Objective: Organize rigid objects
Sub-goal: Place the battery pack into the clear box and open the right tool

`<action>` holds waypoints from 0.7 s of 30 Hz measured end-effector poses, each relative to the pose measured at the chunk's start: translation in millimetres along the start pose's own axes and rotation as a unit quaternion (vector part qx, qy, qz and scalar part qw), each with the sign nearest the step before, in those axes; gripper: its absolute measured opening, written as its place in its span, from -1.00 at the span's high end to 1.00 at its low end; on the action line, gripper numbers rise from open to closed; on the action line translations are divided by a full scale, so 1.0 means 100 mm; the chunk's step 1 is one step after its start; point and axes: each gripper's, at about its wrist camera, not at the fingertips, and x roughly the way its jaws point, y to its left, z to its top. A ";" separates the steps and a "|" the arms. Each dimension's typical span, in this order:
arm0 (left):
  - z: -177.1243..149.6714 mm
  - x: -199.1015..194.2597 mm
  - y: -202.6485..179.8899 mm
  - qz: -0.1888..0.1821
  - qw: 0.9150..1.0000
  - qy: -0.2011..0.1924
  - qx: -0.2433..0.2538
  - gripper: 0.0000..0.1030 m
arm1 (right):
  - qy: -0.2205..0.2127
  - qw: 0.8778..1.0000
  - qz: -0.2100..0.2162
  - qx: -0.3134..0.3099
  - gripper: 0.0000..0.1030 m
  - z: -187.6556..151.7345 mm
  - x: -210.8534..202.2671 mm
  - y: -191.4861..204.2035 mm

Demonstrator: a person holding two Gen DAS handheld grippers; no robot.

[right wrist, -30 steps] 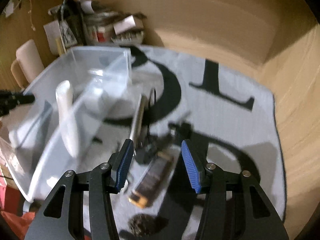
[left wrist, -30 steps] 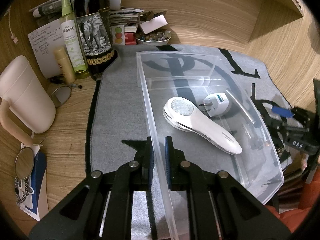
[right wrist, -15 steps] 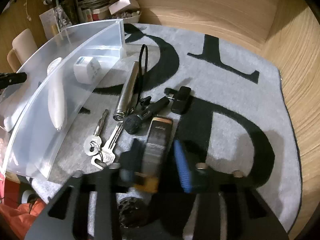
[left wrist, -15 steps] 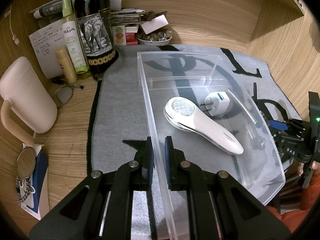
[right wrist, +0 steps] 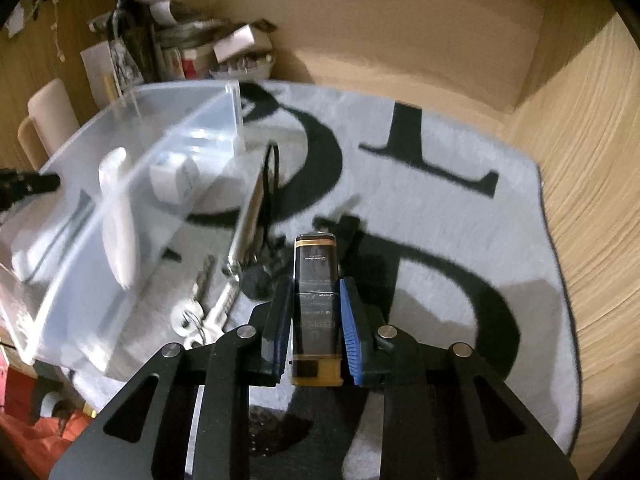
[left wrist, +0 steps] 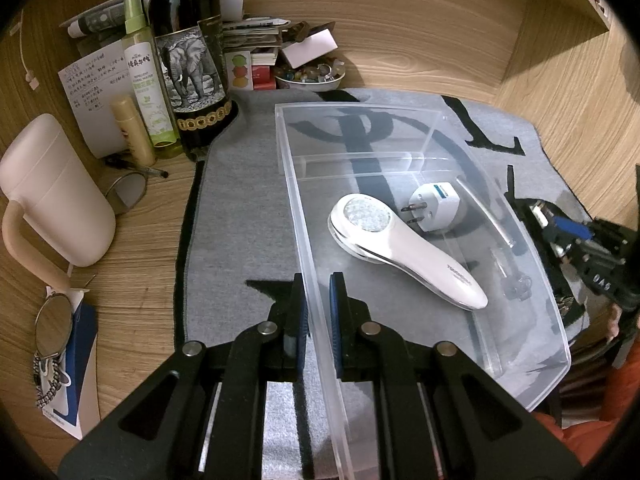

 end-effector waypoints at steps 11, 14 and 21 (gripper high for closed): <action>0.00 0.00 -0.01 -0.001 1.000 -0.001 -0.002 0.81 | -0.075 0.997 0.013 -0.021 0.58 0.37 -0.34 0.19; 0.00 0.00 -0.01 -0.002 1.000 -0.002 -0.002 0.81 | -0.094 0.995 0.021 -0.029 0.58 0.47 -0.41 0.27; 0.00 0.00 -0.01 -0.002 1.000 -0.002 -0.002 0.81 | -0.123 0.990 0.046 -0.053 0.58 0.68 -0.49 0.52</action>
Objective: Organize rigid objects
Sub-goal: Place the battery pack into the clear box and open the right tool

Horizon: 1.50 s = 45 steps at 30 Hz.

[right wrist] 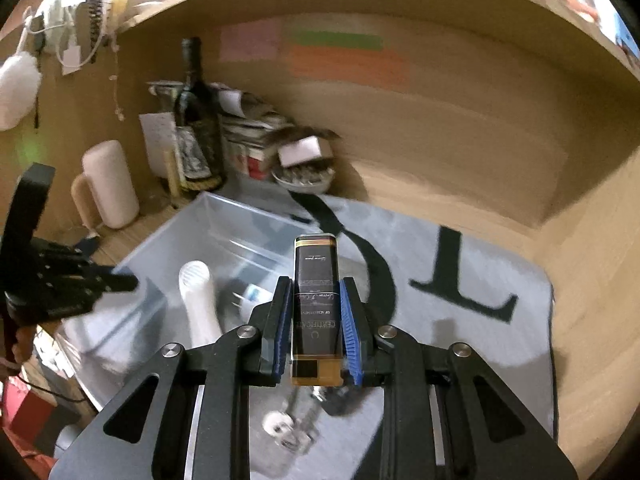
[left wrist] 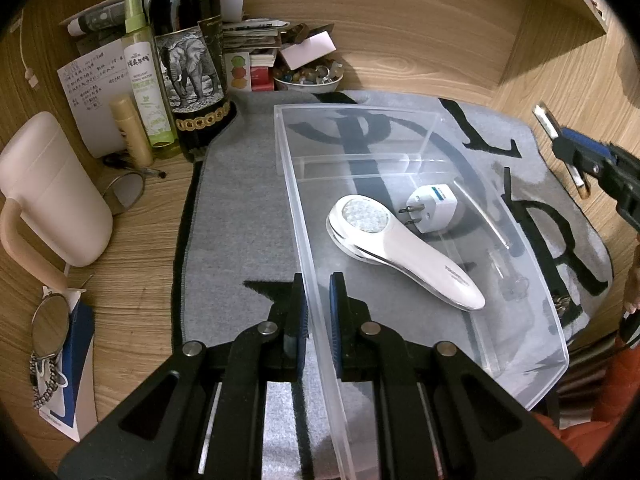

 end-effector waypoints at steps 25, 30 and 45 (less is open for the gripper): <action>0.00 0.00 -0.05 0.000 1.000 -0.004 0.003 0.81 | 0.072 0.992 0.062 -0.080 0.58 0.12 0.67 0.69; 0.00 0.00 -0.05 0.000 1.000 -0.003 0.003 0.81 | 0.100 0.989 0.064 -0.088 0.58 0.06 0.84 0.74; -0.01 0.01 -0.05 0.000 1.000 -0.003 0.003 0.82 | 0.113 0.988 0.055 -0.095 0.29 0.01 0.89 0.78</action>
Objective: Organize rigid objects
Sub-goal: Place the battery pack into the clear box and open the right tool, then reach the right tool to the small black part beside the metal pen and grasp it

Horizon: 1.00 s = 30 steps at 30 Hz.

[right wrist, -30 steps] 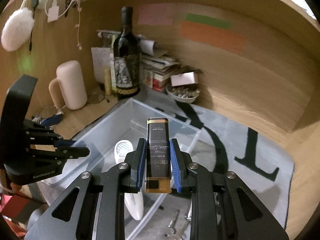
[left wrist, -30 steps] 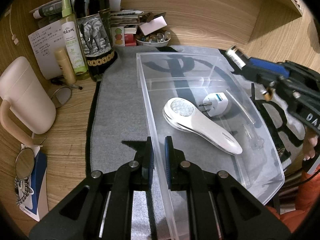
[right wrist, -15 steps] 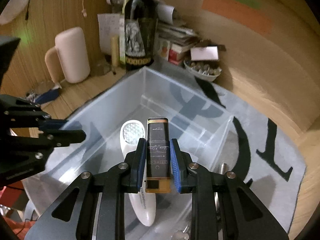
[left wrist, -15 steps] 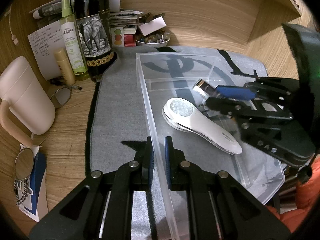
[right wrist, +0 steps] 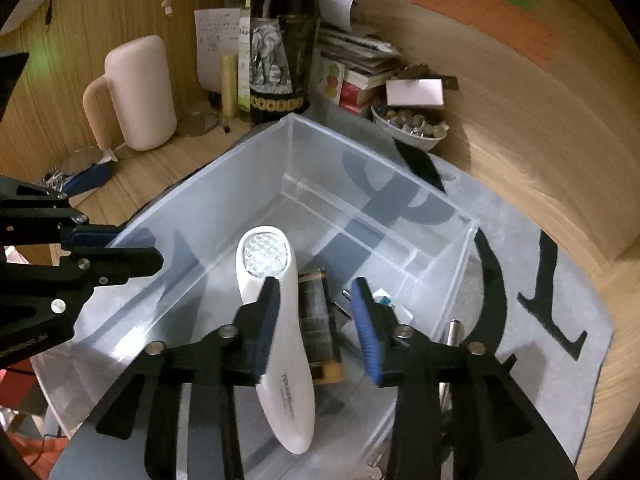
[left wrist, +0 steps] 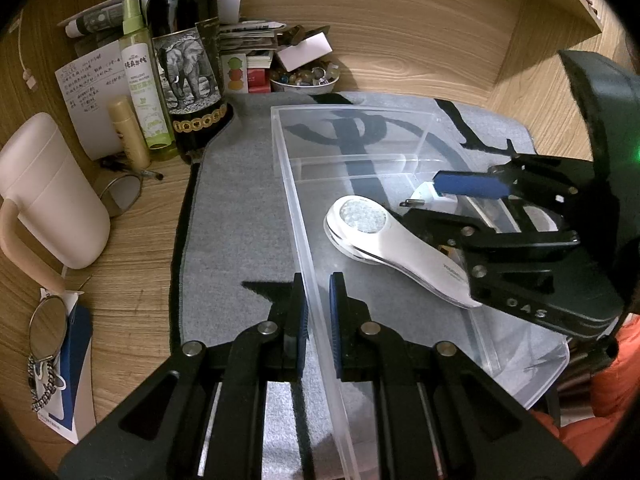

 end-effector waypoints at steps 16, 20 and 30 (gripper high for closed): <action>0.00 0.00 0.00 0.001 1.000 0.000 0.001 0.81 | -0.084 0.994 -0.058 0.038 0.01 -0.05 -0.74 -0.45; -0.01 0.00 0.00 0.001 1.000 0.000 0.001 0.81 | -0.085 0.991 -0.082 0.062 0.00 -0.17 -0.85 -0.66; -0.02 0.00 0.00 0.006 1.000 0.002 -0.001 0.81 | -0.034 0.988 -0.100 0.114 0.00 -0.62 -0.72 -1.04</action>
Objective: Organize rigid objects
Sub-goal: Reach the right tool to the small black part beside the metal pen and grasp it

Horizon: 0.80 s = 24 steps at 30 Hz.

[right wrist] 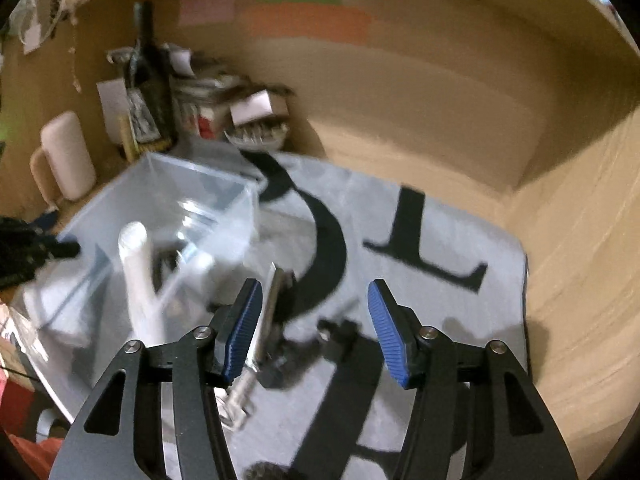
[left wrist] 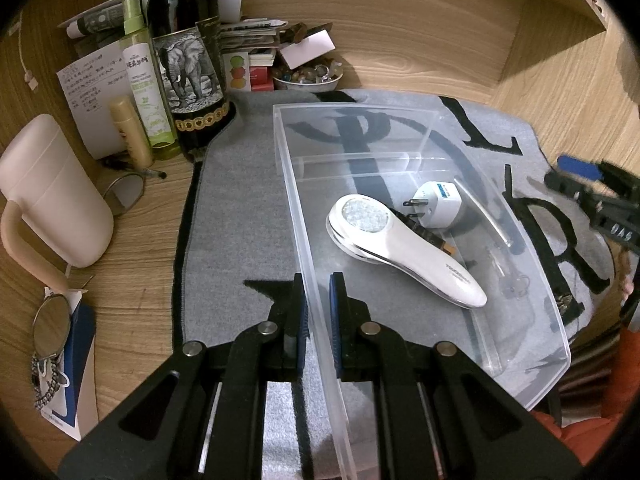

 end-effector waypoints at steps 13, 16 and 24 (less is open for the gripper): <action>0.01 0.00 -0.01 0.003 1.000 0.002 -0.003 0.81 | 0.091 0.995 0.012 0.046 0.00 -0.47 0.54 -0.28; 0.01 0.00 -0.01 0.004 1.000 0.002 -0.003 0.81 | 0.097 0.994 0.011 0.049 0.00 -0.48 0.64 -0.31; 0.01 0.00 -0.01 0.003 1.000 0.002 -0.003 0.81 | 0.091 0.995 0.012 0.050 0.15 -0.42 0.79 -0.34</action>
